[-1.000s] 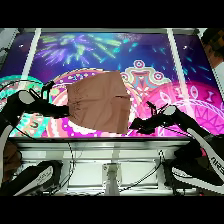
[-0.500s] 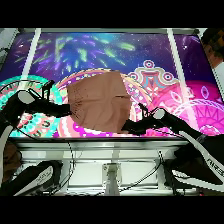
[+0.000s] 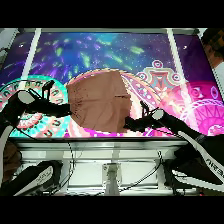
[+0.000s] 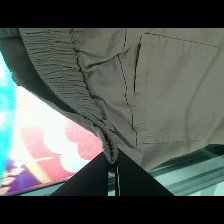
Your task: Fold the clothes and pants, and hang the long-sleeved shirts on hangers.
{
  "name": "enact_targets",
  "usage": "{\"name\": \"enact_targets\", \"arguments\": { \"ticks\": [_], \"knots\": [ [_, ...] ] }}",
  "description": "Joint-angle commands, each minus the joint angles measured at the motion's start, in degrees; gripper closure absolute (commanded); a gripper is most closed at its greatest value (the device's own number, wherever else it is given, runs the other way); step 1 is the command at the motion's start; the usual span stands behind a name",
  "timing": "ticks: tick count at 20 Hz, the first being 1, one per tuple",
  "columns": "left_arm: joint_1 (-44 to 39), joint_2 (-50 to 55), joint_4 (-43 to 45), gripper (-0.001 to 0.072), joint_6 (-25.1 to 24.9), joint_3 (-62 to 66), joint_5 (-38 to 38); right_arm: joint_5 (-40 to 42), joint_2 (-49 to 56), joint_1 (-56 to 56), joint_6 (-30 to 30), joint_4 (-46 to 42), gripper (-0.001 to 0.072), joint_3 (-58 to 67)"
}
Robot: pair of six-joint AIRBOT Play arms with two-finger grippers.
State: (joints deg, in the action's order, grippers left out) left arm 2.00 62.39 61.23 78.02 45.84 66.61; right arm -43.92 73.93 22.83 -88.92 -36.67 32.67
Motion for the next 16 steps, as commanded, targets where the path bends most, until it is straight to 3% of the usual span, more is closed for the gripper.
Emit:
{"name": "enact_targets", "arguments": {
  "ticks": [1,6,12,16],
  "knots": [
    [0.0,0.0,0.0,0.0684,0.0,0.0,-0.9,0.2,-0.1,0.1,1.0,1.5,0.0703,0.2],
    [0.3,-0.6,-2.6,0.0683,0.0,0.5,-2.1,-1.8,-1.2,0.0,7.8,0.4,0.0703,4.9],
    [1.1,-8.4,-3.4,0.0683,-1.7,8.8,-2.3,-6.3,-8.2,-0.2,7.3,-15.7,0.0703,20.0],
    [3.4,-17.8,-3.5,0.0683,-1.7,14.7,-6.1,-8.1,-16.9,-3.5,7.3,-17.5,0.0703,30.8]
  ]
}}
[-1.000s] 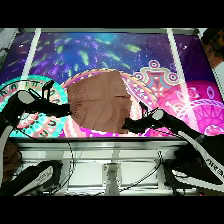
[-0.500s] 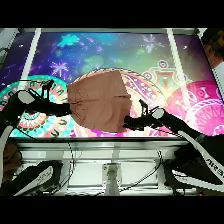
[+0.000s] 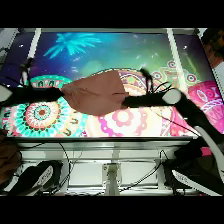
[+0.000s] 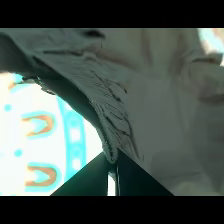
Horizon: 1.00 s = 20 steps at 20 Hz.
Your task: Fold the clothes and pants, and hang the long-sleeved shirts on hangers.
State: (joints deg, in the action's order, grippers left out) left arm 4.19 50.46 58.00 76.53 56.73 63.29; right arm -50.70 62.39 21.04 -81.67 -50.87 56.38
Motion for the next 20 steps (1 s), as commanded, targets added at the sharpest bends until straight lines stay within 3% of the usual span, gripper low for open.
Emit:
{"name": "enact_targets", "arguments": {
  "ticks": [1,5,9,11,15,20],
  "knots": [
    [1.3,-8.8,-0.5,0.0683,-0.2,4.5,-4.8,-1.4,-7.6,-2.3,0.1,-3.4,0.0703,9.5],
    [1.3,-19.5,-7.5,0.0684,1.7,4.6,-12.5,-3.1,-15.3,-2.4,-0.3,-3.5,0.0703,17.9],
    [1.2,-27.0,-15.7,0.0685,4.7,4.6,-12.7,-4.6,-21.6,-2.4,-3.8,-3.4,0.0704,20.3],
    [1.2,-29.3,-15.9,0.0686,5.9,4.6,-12.7,-5.8,-23.6,-2.4,-4.8,-3.7,0.0704,20.3],
    [1.2,-27.2,-12.0,0.0686,10.3,4.0,-6.8,-7.9,-22.0,-2.4,-6.0,-4.1,0.0704,19.5],
    [1.2,-20.8,-12.2,0.0685,10.5,-6.3,-5.2,-8.5,-13.1,-2.4,-6.0,-6.8,0.0703,17.8]
  ]
}}
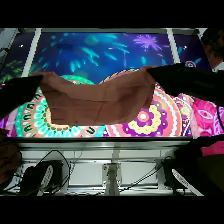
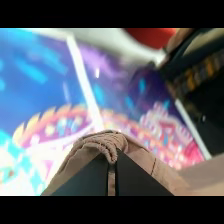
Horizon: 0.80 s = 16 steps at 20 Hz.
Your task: Fold the clothes and pants, and hang the long-sleeved shirts on hangers.
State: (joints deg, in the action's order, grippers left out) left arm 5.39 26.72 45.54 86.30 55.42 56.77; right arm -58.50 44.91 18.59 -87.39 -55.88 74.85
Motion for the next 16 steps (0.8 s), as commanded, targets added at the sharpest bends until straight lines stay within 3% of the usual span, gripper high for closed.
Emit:
{"name": "enact_targets", "arguments": {
  "ticks": [1,4,6,9,12,15,16],
  "knots": [
    [0.0,4.6,0.3,0.0685,0.7,-7.4,0.9,-0.5,6.9,0.0,-0.3,-2.3,0.0703,-0.9],
    [0.0,10.0,0.2,0.0684,0.7,-13.2,-7.1,0.9,16.4,0.0,-0.2,-2.9,0.0703,-1.2],
    [0.0,14.4,0.2,0.0684,0.1,-14.2,-14.2,6.1,22.2,0.0,-0.2,-2.8,0.0703,-1.2],
    [-0.1,19.7,-4.3,0.0683,-5.8,-14.2,-21.5,15.3,27.2,0.0,0.0,-2.8,0.0703,-1.2],
    [-0.1,24.3,-5.8,0.0684,-8.8,-14.2,-24.0,21.7,29.4,0.0,0.0,-3.1,0.0703,-1.2],
    [-0.1,25.9,-9.1,0.0684,-9.4,-14.1,-24.4,21.6,29.5,0.0,0.8,-3.6,0.0703,-1.2],
    [-0.1,25.8,-11.0,0.0683,-12.1,-13.8,-24.4,21.0,29.0,0.0,2.9,-4.0,0.0703,-1.2]
  ]
}}
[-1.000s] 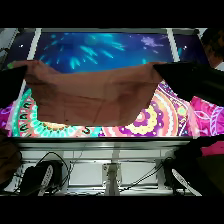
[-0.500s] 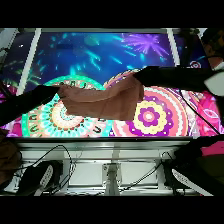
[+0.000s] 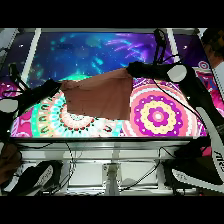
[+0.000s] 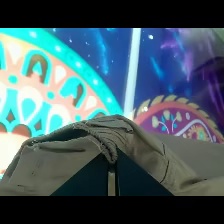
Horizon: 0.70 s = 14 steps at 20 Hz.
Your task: Fold the clothes and pants, and hang the long-sleeved shirts on hangers.
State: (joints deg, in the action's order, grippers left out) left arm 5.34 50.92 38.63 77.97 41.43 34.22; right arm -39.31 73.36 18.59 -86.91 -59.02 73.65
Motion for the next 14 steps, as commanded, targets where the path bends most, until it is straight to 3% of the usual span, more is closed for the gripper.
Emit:
{"name": "enact_targets", "arguments": {
  "ticks": [1,5,8,12,14],
  "knots": [
    [0.0,1.0,-6.7,0.0683,-7.5,0.5,-1.8,0.9,-0.1,0.0,4.3,-1.0,0.0703,0.0],
    [0.0,-5.0,-14.8,0.0684,-16.0,0.6,-1.6,-7.0,-4.5,0.0,8.1,-1.6,0.0703,2.1],
    [0.0,-13.0,-14.9,0.0683,-16.1,1.0,-1.2,-12.0,-10.4,0.0,8.9,-3.0,0.0703,4.5],
    [0.0,-26.8,-14.6,0.0685,-15.8,1.6,4.8,-22.4,-20.1,0.0,8.8,-4.3,0.0704,7.2],
    [0.0,-33.0,-14.7,0.0686,-11.6,1.6,9.1,-30.6,-25.3,0.0,7.0,-5.6,0.0705,7.2]
  ]
}}
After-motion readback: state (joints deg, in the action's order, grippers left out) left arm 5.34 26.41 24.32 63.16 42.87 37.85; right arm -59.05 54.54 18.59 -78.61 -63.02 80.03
